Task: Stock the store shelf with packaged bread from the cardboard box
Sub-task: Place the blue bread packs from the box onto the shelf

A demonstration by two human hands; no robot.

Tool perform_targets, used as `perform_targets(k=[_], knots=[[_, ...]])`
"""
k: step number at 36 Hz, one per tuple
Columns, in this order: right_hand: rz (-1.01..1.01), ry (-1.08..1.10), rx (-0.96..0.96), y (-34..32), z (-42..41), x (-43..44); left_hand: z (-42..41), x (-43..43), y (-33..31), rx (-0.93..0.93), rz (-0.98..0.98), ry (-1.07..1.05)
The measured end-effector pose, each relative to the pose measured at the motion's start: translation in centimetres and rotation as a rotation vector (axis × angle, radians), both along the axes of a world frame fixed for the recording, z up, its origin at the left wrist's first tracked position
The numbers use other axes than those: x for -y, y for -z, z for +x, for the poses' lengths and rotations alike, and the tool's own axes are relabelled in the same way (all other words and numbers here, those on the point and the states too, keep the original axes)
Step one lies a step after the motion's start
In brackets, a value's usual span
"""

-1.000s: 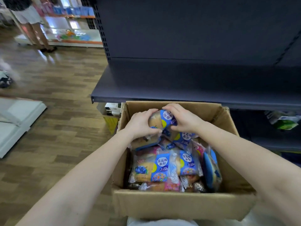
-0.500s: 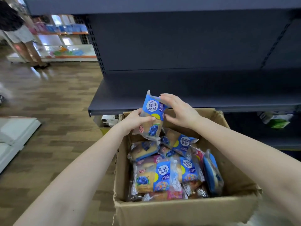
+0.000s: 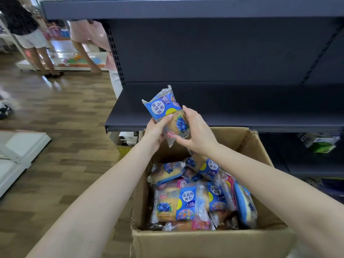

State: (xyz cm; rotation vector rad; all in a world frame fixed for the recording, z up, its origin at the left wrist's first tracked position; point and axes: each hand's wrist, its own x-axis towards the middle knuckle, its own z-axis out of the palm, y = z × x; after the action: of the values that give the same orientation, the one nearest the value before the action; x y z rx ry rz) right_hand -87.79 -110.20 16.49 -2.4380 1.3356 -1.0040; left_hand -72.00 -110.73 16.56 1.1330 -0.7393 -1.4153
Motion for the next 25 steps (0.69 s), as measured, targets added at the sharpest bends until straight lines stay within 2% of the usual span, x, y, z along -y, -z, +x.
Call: perform_targets(k=[8, 13, 16, 19, 23, 25], knots=[[0.010, 0.095, -0.081, 1.0, 1.9, -0.6, -0.2, -1.0, 0.1, -0.044, -0.010, -0.019], [-0.007, 0.062, -0.036, 1.0, 1.7, -0.7, 0.8, -1.4, -0.2, 0.057, -0.028, -0.014], [-0.104, -0.007, 0.019, 0.3, 0.6, -0.3, 2.1, -1.3, -1.6, 0.360, -0.045, 0.047], [-0.245, -0.042, -0.001, -0.6, -0.4, 0.7, 3.6, -1.1, -3.8, 0.748, -0.017, 0.270], [-0.371, -0.161, -0.190, -1.6, -1.5, 2.3, 5.0, -0.4, -5.6, 1.140, 0.091, 0.543], [-0.350, -0.243, -0.340, -2.2, -1.8, 2.6, 5.2, -0.2, -6.1, 1.209, 0.105, 0.620]])
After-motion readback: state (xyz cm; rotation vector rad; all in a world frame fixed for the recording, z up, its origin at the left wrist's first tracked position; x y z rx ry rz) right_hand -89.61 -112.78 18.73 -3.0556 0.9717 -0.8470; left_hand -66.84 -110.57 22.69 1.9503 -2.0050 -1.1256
